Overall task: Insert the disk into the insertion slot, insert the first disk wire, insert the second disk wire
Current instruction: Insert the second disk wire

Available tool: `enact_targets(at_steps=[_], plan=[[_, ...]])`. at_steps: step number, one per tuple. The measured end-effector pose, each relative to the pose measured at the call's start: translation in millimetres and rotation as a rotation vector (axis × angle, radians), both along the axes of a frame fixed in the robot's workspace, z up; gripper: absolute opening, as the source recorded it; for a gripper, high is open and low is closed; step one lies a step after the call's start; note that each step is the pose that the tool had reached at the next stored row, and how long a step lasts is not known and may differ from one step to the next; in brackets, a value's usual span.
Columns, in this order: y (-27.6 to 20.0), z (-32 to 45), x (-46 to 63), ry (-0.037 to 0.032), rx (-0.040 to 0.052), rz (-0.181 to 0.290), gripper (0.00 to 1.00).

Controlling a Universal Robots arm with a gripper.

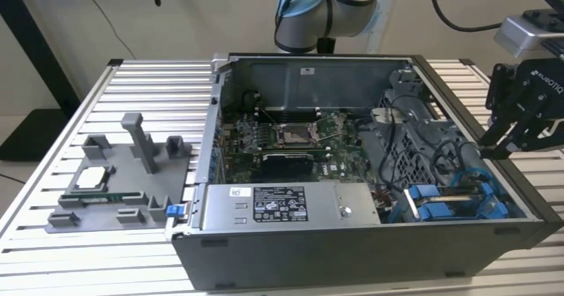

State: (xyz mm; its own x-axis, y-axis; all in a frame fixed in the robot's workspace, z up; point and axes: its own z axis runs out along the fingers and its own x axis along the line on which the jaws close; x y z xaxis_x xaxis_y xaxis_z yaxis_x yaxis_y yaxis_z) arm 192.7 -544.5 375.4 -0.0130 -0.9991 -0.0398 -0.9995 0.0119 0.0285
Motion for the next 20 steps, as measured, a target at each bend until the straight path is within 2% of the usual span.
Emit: enact_targets(at_steps=[4,7,9,20], plan=[[0.0,-2.1,1.4,0.0063,-0.0013,0.003,1.00],[0.0,-2.7,2.1,0.0205,-0.0043,0.006,1.00],[0.0,-3.0,2.1,0.0266,-0.0050,0.006,1.00],[0.0,-4.1,3.9,0.0277,-0.0053,0.010,1.00]])
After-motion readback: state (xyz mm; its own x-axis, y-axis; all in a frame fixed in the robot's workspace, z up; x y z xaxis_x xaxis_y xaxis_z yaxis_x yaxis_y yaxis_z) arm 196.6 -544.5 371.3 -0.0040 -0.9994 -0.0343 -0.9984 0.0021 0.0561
